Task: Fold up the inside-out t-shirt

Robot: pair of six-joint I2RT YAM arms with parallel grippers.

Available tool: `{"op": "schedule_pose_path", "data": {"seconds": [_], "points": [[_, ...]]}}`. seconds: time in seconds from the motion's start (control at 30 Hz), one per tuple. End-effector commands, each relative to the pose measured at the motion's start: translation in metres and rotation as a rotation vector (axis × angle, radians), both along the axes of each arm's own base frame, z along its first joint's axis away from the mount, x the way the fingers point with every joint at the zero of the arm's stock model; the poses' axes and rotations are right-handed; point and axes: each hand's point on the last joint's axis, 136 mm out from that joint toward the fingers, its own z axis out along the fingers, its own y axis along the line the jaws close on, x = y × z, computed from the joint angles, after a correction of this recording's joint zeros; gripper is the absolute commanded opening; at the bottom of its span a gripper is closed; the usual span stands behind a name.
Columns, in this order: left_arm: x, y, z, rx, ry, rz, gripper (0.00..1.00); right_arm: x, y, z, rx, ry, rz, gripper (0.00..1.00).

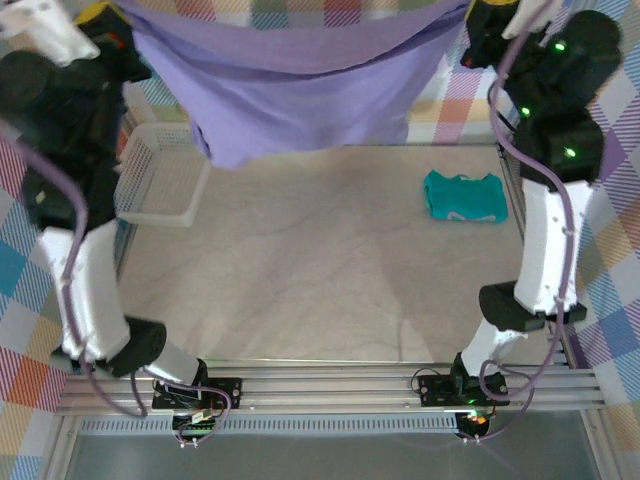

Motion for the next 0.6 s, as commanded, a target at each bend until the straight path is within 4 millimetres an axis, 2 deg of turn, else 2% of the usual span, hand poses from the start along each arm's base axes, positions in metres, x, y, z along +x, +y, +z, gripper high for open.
{"op": "schedule_pose_path", "data": {"seconds": [0.0,0.07,0.17,0.2,0.23,0.27,0.33,0.37,0.43,0.5,0.57], "points": [[0.006,-0.022,-0.050,-0.011,0.139,-0.145,0.00,-0.001,0.012,-0.054,-0.037,0.197,0.076,0.00],[0.011,-0.037,-0.111,-0.063,0.274,-0.238,0.00,0.003,0.012,-0.107,-0.037,0.326,0.075,0.00],[0.015,-0.067,-0.229,-0.160,0.467,-0.378,0.00,0.002,0.008,-0.198,-0.012,0.512,0.049,0.00],[0.015,-0.076,-0.272,-0.182,0.553,-0.402,0.00,0.001,0.007,-0.238,0.005,0.597,0.039,0.00],[0.010,-0.088,-0.317,-0.173,0.654,-0.435,0.00,-0.003,0.005,-0.280,0.012,0.687,0.031,0.00],[0.002,-0.095,-0.358,-0.165,0.753,-0.441,0.00,-0.008,0.001,-0.314,0.021,0.759,0.007,0.00],[-0.026,-0.114,-0.445,-0.135,0.944,-0.483,0.00,-0.028,-0.008,-0.390,0.027,0.917,-0.040,0.00],[-0.039,-0.119,-0.481,-0.145,1.017,-0.481,0.00,-0.037,-0.010,-0.415,0.029,0.969,-0.052,0.00],[-0.061,-0.138,-0.539,-0.180,1.120,-0.536,0.03,-0.054,-0.015,-0.463,0.031,1.079,-0.079,0.01],[-0.073,-0.145,-0.571,-0.178,1.187,-0.542,0.06,-0.061,-0.017,-0.497,0.015,1.162,-0.092,0.03],[-0.077,-0.146,-0.587,-0.127,1.229,-0.520,0.19,-0.063,-0.018,-0.523,0.002,1.229,-0.108,0.03]]}}
